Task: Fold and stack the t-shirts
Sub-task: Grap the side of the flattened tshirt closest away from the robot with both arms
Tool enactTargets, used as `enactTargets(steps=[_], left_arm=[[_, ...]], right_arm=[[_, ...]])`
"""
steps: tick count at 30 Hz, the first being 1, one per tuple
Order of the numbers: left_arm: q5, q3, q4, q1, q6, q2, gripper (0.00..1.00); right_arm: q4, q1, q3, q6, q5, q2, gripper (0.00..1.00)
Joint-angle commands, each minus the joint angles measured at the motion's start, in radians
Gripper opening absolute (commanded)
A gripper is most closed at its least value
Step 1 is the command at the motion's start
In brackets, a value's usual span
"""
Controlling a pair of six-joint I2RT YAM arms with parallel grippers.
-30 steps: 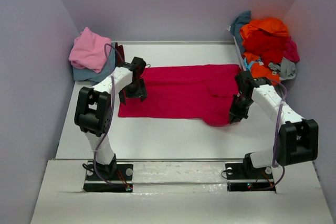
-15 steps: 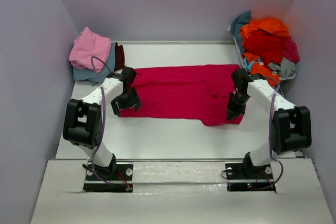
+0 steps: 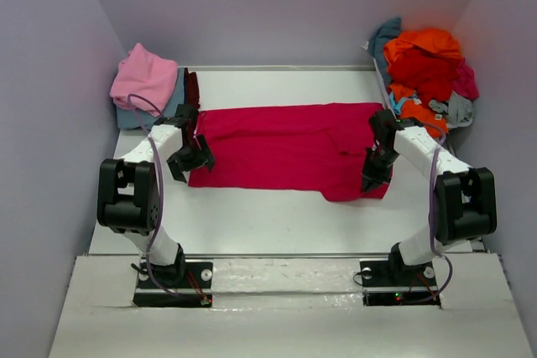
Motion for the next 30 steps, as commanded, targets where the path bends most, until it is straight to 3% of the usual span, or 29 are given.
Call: enactTargets(steps=[1, 13, 30], left_arm=[[0.061, -0.016, 0.044, 0.009, 0.034, 0.009, 0.86], [0.161, -0.086, 0.085, 0.018, 0.014, 0.006, 0.86], [0.087, -0.080, 0.064, 0.055, 0.023, 0.023, 0.86]], right_arm=[[0.024, 0.010, 0.027, -0.005, -0.001, -0.011, 0.07], [0.021, 0.010, 0.035, -0.007, 0.002, 0.003, 0.07], [0.027, 0.010, 0.030, -0.005, 0.001, 0.004, 0.07]])
